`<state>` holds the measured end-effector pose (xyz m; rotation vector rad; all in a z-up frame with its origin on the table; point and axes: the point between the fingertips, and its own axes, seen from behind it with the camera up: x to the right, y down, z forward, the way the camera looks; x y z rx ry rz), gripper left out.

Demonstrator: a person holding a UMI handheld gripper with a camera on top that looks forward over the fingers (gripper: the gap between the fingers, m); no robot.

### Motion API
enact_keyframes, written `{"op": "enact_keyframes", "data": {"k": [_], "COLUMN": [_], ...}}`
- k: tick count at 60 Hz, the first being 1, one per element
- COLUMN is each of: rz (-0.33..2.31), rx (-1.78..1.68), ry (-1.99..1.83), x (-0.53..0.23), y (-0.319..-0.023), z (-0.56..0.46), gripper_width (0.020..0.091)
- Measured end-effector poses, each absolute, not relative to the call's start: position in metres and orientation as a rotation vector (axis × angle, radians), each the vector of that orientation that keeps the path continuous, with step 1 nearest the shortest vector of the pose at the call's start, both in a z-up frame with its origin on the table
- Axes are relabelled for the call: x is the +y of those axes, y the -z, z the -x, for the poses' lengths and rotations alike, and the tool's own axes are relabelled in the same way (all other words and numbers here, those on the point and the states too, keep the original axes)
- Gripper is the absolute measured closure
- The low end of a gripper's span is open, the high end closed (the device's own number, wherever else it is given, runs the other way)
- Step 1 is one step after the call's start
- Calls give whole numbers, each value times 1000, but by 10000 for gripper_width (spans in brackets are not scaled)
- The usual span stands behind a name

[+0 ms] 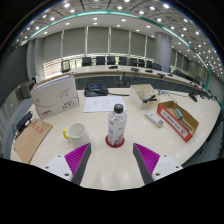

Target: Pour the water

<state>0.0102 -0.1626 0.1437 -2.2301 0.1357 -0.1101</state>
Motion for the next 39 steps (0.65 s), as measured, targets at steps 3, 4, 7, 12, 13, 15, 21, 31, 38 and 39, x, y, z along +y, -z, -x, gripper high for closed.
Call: {"op": "enact_keyframes", "data": {"k": [3,4,7,12,13,15,21,31,38,39], "rz": [2228,2232,2229,2224,2225,2229,2229,2233,2226,2227], "rx": [133,134,136,125,121,113,82,94,64,63], "ry": [111,113,105,99,101,109,133,140,166,168], "x": [-181,-187,-206,-233,-238,-247,-268,-288,-291,-290], "y": [-157,-163,-172,-183,-184,-186,-189,-188,-188,-188], "z": [4,9,23,45,49,55,71,81,83,83], "gripper_width": [242,242,242,242,241,242,245,243,243,243]}}
